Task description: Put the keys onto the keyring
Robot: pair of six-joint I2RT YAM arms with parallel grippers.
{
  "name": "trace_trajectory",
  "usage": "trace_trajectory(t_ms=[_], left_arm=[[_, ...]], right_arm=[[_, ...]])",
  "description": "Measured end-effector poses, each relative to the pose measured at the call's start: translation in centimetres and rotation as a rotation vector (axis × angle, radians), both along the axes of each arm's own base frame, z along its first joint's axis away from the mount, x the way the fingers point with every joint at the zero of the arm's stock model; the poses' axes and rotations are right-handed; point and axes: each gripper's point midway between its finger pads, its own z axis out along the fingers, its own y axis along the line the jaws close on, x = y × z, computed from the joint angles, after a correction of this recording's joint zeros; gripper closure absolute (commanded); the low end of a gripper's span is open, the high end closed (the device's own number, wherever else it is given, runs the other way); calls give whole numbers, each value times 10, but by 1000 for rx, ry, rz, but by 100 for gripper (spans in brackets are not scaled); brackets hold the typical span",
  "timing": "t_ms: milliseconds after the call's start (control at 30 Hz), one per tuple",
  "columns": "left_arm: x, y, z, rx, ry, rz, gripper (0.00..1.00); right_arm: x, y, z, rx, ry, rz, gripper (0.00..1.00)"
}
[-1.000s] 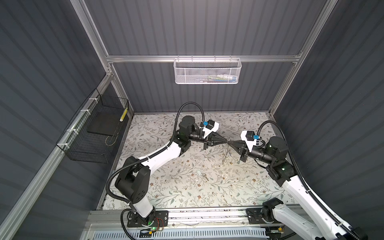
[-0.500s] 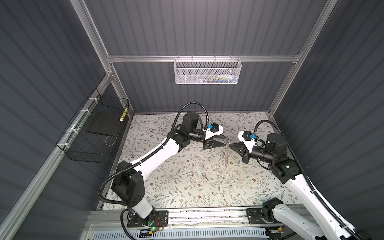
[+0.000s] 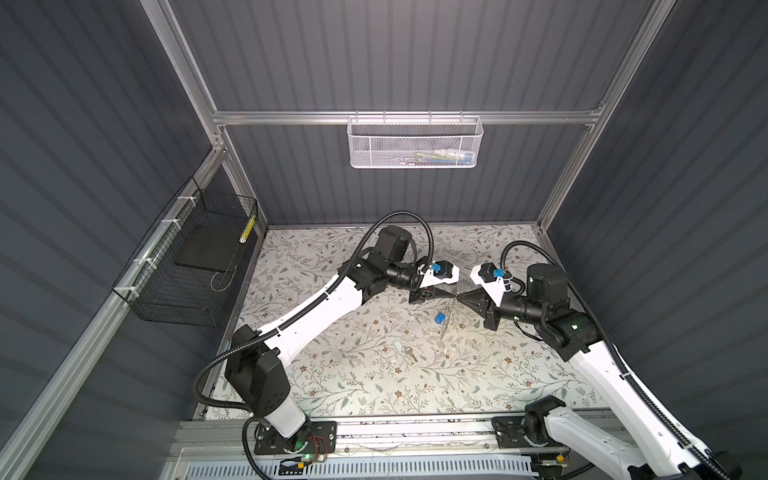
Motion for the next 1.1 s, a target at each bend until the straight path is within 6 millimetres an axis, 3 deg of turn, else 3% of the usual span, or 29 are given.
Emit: trace_trajectory(t_ms=[367,700,800,1000,1100], left_arm=[[-4,-3,-6,23,-9,-16,77],[-5,-5,-12,34,-2,-34,91],[-8,-5,-13,38,1,-42,100],[-8,-4,-11,14,37,-51,100],[-3,0,-14,-63,120,-45,100]], right_arm=[[0,1,2,-2,-7,12,100],[-1,2,0,-15,12,22,100],[-2,1,-2,-24,9,24,100],[0,-1,0,-33,-7,14,77],[-2,-5,7,-36,-45,-9,72]])
